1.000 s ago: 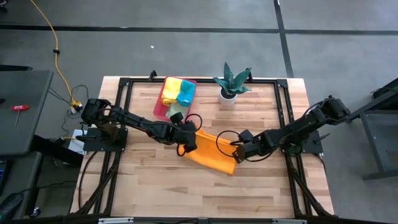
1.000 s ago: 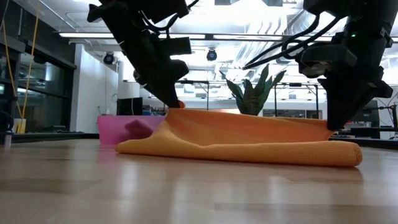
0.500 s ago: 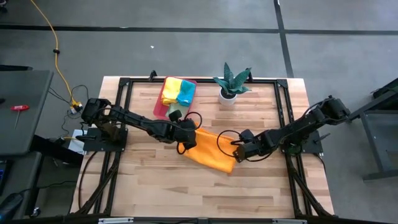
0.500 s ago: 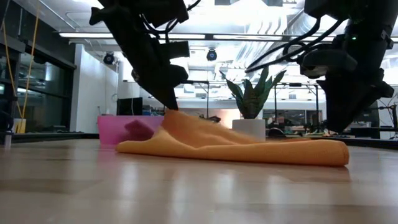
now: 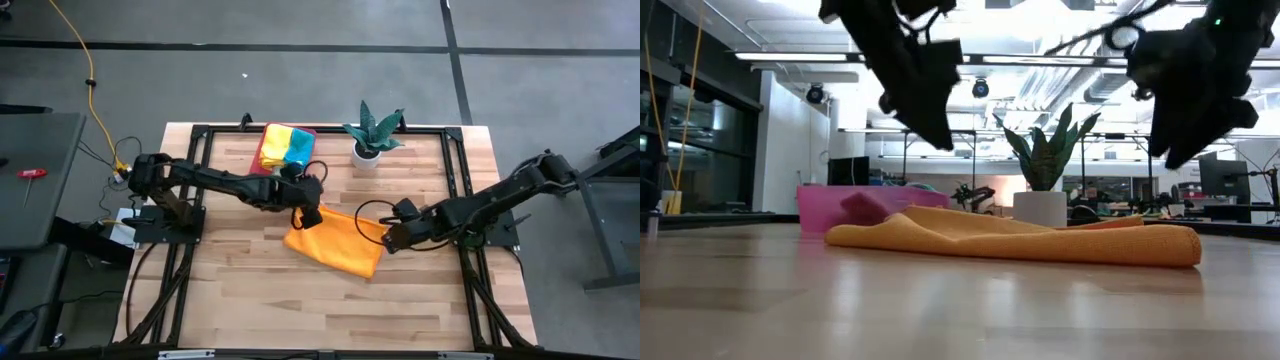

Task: Fold microfiber towels
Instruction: Fold the orange microfiber cloth

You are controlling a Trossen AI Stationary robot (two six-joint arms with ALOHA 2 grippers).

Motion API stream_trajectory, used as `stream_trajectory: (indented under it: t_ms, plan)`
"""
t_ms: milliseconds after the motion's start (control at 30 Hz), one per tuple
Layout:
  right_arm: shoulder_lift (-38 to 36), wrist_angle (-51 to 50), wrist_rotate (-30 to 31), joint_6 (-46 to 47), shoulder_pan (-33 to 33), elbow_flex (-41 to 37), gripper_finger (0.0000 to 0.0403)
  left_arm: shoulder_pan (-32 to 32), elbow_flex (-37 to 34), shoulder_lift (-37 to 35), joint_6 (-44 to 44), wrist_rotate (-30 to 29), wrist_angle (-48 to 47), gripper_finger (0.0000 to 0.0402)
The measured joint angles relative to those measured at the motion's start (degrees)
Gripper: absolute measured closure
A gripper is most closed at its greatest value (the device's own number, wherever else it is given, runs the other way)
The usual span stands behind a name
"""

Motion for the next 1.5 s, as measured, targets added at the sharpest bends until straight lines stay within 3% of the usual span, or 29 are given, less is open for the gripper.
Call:
stream_trajectory:
  t_ms: [200,367,467,600,767,833,967,1233,1500]
  plan:
    - [-2.4,0.4,-5.1,-7.4,0.1,-0.1,0.0213,-0.3,-1.3,-3.5,-1.6,21.2,3.8,0.0214]
    - [-2.5,8.0,-9.0,-9.7,-0.1,-7.0,0.0216,-5.2,-8.9,-3.5,-8.0,23.0,16.6,0.0213]
    - [-2.5,19.7,-10.7,-8.4,-0.2,-12.5,0.0230,-8.5,-13.9,-3.2,-13.6,21.4,25.1,0.0213]
    - [-2.5,33.8,-9.3,-6.0,-0.8,-17.7,0.0270,-12.5,-18.4,-3.1,-20.4,14.9,29.2,0.0221]
    - [-2.5,41.0,-5.9,-6.0,-1.7,-19.6,0.0373,-16.6,-21.0,-3.1,-28.4,6.8,23.8,0.0280]
    - [-2.5,41.9,-5.6,-7.5,-1.9,-19.6,0.0393,-18.2,-21.9,-3.1,-31.8,5.4,20.0,0.0319]
    - [-2.4,41.9,-4.8,-8.3,-1.9,-19.6,0.0390,-21.5,-22.3,-3.1,-37.0,1.2,11.1,0.0391]
    - [3.7,43.4,-5.4,-7.3,-4.6,-19.6,0.0402,-22.7,-22.3,-3.8,-37.7,-3.8,10.8,0.0399]
    - [11.2,48.5,-6.7,-6.7,-7.2,-19.2,0.0403,-21.6,-22.2,-2.8,-33.6,-4.0,13.2,0.0401]
